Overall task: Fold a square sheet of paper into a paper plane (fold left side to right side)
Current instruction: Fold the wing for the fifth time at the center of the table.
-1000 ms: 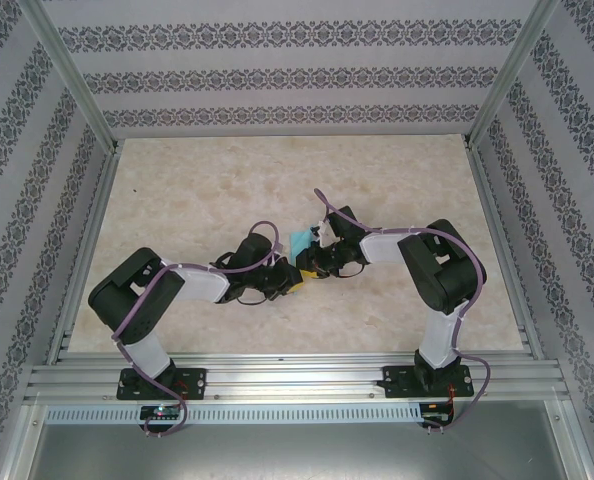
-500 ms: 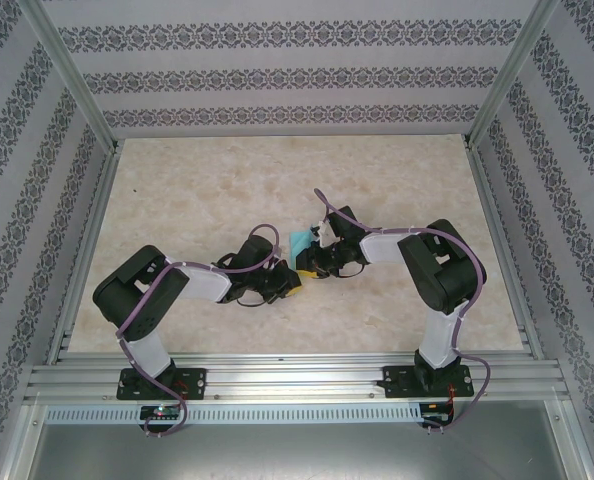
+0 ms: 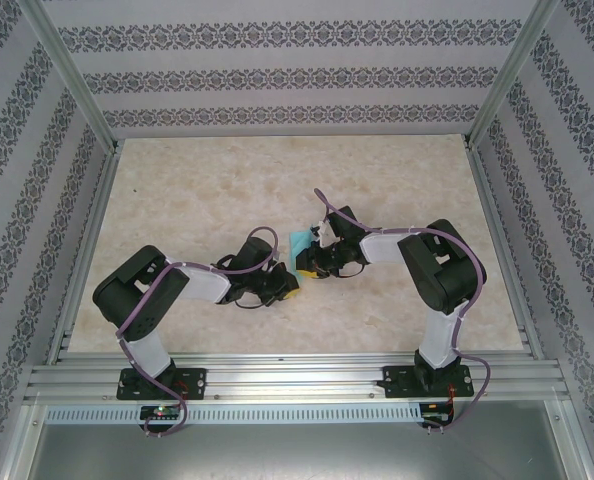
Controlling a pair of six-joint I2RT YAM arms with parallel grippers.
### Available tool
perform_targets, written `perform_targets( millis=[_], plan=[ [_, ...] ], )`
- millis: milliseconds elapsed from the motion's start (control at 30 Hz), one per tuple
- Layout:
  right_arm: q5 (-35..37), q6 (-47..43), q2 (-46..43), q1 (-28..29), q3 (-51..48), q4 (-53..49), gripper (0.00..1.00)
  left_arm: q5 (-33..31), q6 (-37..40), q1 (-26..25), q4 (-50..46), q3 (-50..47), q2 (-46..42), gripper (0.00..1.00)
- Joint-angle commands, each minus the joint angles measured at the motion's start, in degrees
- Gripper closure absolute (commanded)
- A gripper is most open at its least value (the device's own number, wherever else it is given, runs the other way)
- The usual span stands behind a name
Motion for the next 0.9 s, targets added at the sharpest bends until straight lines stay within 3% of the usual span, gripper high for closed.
perform_targets(
  millis=[0,367,533,667,867],
  plan=[
    [5.74,0.07,3.46,-0.30,-1.60,-3.44,0.73,-1.46,0.04,0.52,-4.36,-1.86,-0.23,0.93],
    [6.11,0.02,3.22,-0.25,-1.65,-3.56,0.73,-0.55,1.22,1.14,-6.75,-2.71,-0.19,0.94],
    [6.24,0.10,3.49,-0.30,-1.43,-3.77,0.73,0.12,7.36,0.90,-17.32,0.29,-1.23,0.93],
    [6.66,-0.07,3.35,-0.25,-1.45,-4.03,0.73,-4.27,12.44,0.48,-29.39,2.84,-3.09,0.93],
    [6.61,-0.13,3.44,-0.30,-1.34,-4.05,0.73,-5.24,11.74,0.07,-29.10,2.77,-6.45,0.95]
  ],
)
